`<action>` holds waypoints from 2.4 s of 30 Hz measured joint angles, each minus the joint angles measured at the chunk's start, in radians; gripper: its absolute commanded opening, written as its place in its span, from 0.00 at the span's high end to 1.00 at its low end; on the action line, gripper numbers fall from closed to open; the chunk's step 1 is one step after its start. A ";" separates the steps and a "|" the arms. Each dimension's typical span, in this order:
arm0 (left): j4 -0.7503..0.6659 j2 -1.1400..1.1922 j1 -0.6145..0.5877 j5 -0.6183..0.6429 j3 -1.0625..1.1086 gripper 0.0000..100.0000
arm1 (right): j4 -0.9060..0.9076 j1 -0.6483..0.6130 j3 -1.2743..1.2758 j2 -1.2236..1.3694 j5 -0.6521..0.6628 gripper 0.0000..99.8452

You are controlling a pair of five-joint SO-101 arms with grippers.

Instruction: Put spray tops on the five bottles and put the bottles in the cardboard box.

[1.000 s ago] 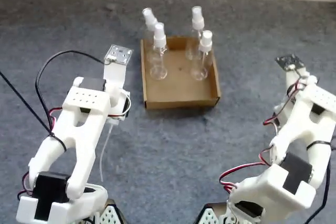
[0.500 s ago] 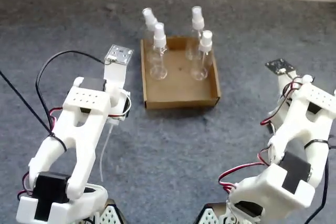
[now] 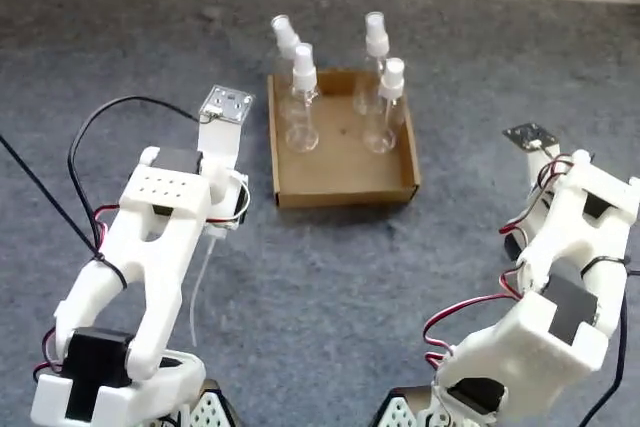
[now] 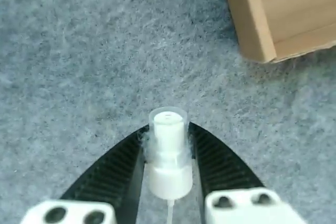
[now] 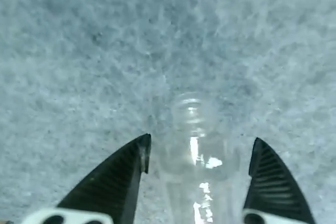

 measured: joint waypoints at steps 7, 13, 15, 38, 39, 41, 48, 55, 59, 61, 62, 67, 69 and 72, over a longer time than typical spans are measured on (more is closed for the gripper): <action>0.000 0.000 0.000 0.000 0.000 1.00 | 0.000 0.002 0.000 0.000 0.000 0.93; 0.000 0.000 0.000 0.000 0.000 1.00 | 0.000 0.002 0.000 0.000 -0.018 0.99; 0.000 0.000 0.000 0.000 0.000 1.00 | 0.000 0.002 -0.003 0.000 -0.077 1.00; 0.034 -0.655 0.000 0.006 -0.176 1.00 | 0.087 -0.844 0.252 -0.875 -0.624 1.00; 0.034 -0.698 0.000 0.006 -0.180 1.00 | 0.063 -0.914 0.298 -0.913 -0.646 1.00; 0.034 -0.783 0.000 0.006 -0.181 1.00 | 0.000 -1.039 0.381 -0.976 -0.680 1.00; -0.023 -1.014 -0.009 0.163 -0.183 1.00 | -0.278 -1.310 0.638 -1.092 -0.709 1.00; -0.035 -1.106 -0.032 0.290 -0.100 1.00 | -0.465 -1.375 0.802 -1.177 -0.709 1.00; -0.081 -1.143 -0.031 0.298 -0.014 1.00 | -0.485 -1.373 0.815 -1.221 -0.709 1.00; -0.098 -1.160 -0.032 0.301 0.028 1.00 | -0.488 -1.376 0.815 -1.232 -0.709 1.00; -0.103 -1.168 -0.032 0.304 0.046 1.00 | -0.488 -1.378 0.815 -1.235 -0.709 1.00; -0.109 -1.198 -0.029 0.315 0.100 1.00 | -0.488 -1.376 0.815 -1.240 -0.709 1.00; -0.109 -1.211 -0.008 0.333 0.101 1.00 | -0.489 -1.376 0.815 -1.240 -0.709 1.00; -0.109 -1.223 0.037 0.338 0.106 1.00 | -0.489 -1.376 0.815 -1.240 -0.709 1.00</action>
